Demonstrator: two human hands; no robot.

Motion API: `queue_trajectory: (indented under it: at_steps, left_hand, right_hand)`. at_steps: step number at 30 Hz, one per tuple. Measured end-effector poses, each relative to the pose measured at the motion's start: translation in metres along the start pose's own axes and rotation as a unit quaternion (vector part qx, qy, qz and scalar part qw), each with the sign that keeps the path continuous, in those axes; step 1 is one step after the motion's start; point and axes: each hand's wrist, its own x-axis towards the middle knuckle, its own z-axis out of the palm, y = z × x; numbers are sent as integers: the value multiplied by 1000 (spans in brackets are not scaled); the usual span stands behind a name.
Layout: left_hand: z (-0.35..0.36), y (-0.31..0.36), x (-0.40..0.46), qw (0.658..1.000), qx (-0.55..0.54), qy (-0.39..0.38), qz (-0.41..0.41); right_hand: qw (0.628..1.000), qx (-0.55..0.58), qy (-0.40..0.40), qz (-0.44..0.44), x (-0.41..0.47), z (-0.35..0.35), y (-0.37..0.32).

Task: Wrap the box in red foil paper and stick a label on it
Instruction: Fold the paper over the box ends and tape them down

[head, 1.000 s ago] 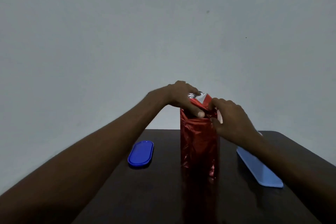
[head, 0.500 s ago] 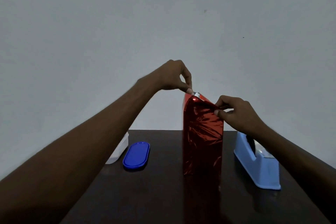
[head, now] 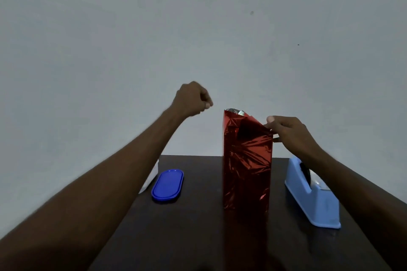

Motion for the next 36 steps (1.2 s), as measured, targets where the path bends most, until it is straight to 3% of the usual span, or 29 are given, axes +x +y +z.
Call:
queue_trajectory:
  at_steps: [5, 9, 20, 26, 36]
  left_hand:
    - [55, -13, -32, 993, -113, 0, -39]
    - [67, -4, -30, 989, -144, 12, -40]
    - [67, -4, -25, 994, -110, -6, -3]
    - [65, -4, -25, 996, -86, -15, -1]
    - [63, 0, -23, 995, -66, -68, 5]
  right_hand:
    - [999, -27, 4, -24, 0, 2, -1]
    - [1000, -29, -3, -12, 2, 1, 1]
    - [997, -75, -21, -22, 4, -2, -31]
    - [981, -180, -19, -65, 15, 22, -65]
    - [985, -146, 20, -91, -9, 16, -50]
